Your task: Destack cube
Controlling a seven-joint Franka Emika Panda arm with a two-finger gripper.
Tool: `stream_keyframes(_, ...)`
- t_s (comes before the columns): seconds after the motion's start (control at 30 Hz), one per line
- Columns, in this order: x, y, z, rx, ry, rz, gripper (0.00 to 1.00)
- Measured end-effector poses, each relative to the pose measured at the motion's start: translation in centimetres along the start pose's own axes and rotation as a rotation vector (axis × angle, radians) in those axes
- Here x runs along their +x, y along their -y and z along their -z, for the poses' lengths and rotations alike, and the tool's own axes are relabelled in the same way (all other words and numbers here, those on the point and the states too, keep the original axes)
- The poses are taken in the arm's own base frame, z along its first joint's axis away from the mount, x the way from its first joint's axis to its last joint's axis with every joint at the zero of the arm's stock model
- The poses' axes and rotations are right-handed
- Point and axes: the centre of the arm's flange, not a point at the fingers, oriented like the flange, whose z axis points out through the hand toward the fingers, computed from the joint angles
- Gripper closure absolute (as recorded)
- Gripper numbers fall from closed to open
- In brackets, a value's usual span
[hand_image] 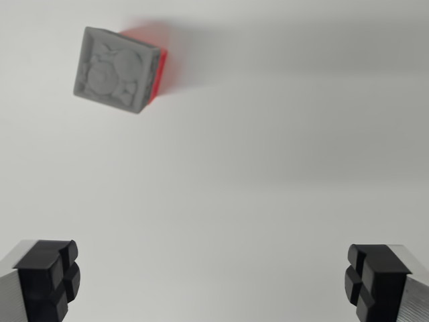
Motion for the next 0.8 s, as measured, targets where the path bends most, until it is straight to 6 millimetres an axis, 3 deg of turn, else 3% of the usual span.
stream_keyframes(0.8, -1.7, 4.7, -5.2, 0.026, 0.006, -0.159, 0.0)
